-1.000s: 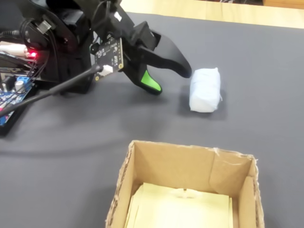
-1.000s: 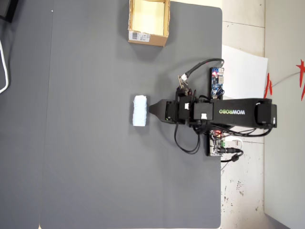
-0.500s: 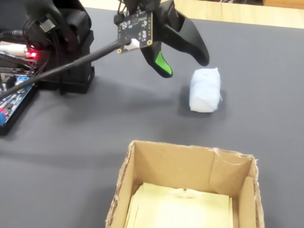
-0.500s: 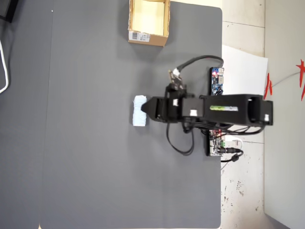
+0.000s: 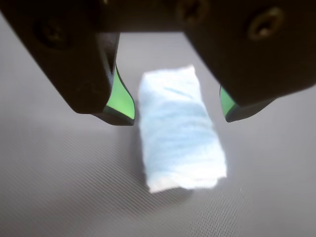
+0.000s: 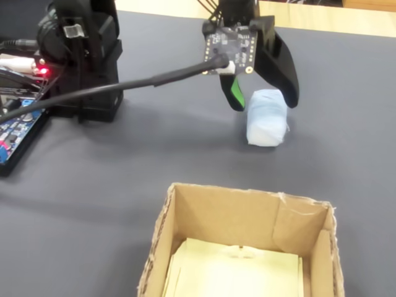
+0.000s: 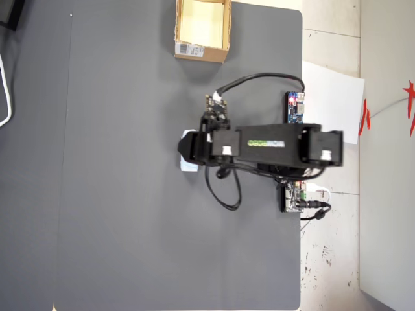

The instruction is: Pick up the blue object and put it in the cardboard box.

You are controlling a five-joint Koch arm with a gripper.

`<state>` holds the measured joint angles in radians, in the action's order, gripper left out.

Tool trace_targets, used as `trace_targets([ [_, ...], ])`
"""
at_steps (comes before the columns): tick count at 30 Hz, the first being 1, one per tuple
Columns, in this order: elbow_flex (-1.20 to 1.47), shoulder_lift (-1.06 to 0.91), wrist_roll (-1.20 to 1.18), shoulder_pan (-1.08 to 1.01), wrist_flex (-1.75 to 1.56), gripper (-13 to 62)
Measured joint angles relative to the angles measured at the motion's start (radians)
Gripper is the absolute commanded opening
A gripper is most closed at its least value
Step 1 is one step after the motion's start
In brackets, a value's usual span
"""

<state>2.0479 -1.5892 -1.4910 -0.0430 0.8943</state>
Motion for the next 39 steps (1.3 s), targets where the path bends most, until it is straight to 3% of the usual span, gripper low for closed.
trace_targets([
  [5,-0.014,0.084,-0.003,0.000,-0.002,29.7],
  [6,-0.034,0.092,-0.003,0.000,-0.005,27.5],
  [7,-0.032,0.091,-0.006,-0.003,-0.009,19.5],
  [10,-0.029,0.091,-0.012,-0.009,-0.060,12.0],
  [18,0.107,0.002,-0.046,-0.017,-0.299,11.4],
  [30,0.387,-0.336,-0.083,-0.069,-0.584,11.3],
  [39,0.469,-0.535,-0.043,-0.225,-0.752,11.3],
])
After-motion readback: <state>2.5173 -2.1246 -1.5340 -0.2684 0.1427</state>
